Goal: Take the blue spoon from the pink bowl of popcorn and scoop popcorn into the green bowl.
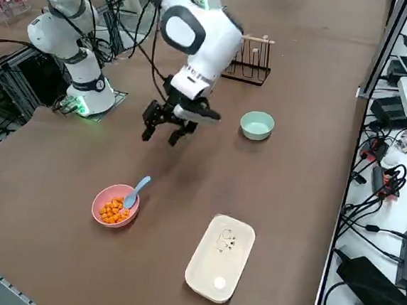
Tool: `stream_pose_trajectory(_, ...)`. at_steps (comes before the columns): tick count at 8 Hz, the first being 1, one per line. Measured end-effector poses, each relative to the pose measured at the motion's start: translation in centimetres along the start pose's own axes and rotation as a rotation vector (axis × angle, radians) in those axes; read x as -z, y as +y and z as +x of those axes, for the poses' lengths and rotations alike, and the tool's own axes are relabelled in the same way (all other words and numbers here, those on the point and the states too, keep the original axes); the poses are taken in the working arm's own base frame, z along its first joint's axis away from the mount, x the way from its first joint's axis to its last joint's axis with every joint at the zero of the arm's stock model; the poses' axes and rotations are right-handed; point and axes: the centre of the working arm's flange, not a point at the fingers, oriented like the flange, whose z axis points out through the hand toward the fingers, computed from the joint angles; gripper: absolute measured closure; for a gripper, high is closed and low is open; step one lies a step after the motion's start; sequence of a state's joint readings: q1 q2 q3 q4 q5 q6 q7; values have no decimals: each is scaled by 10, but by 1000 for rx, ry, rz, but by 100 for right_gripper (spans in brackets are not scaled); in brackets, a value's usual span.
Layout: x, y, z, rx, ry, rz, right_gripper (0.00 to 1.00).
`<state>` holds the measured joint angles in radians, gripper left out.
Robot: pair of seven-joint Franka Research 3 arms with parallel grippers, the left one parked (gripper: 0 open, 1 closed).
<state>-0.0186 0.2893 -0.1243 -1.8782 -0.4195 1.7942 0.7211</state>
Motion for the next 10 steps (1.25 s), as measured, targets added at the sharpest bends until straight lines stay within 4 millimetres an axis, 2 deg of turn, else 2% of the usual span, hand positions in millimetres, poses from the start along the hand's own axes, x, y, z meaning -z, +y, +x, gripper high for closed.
stream_pose_trajectory(4,123,6,-40,291,-25,430,0)
stream_pose_trajectory(7,224,-1,-76,446,91,523,0)
stream_pose_trajectory(8,250,5,-82,488,139,540,0)
stream_pose_trajectory(10,269,29,-87,498,160,547,0)
